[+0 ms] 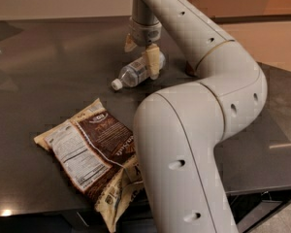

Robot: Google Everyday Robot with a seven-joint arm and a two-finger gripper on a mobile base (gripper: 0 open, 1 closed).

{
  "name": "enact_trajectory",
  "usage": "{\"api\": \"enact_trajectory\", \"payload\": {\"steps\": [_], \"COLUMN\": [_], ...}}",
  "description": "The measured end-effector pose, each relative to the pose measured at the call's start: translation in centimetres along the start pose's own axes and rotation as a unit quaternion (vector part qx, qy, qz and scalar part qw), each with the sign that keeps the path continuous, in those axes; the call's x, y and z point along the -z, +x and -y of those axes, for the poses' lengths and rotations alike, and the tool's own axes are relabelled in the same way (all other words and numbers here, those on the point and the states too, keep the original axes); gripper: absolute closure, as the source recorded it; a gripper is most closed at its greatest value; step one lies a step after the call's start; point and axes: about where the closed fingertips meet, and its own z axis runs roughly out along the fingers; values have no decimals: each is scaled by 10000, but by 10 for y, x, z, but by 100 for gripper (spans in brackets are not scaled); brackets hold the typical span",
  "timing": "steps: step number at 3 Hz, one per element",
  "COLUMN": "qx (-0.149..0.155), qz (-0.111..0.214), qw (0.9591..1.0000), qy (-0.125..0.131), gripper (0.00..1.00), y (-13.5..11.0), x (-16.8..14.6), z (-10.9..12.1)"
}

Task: Pick blue plastic bottle

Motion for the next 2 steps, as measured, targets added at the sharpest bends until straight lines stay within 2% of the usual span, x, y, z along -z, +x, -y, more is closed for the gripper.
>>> {"api": "enact_trajectory", "payload": {"steps": [2], "qx": [381], "qz": [-154], "qw": [9991], "qy": [-98], "gripper": [61], "y": [4], "x": [5], "z": [-3]}}
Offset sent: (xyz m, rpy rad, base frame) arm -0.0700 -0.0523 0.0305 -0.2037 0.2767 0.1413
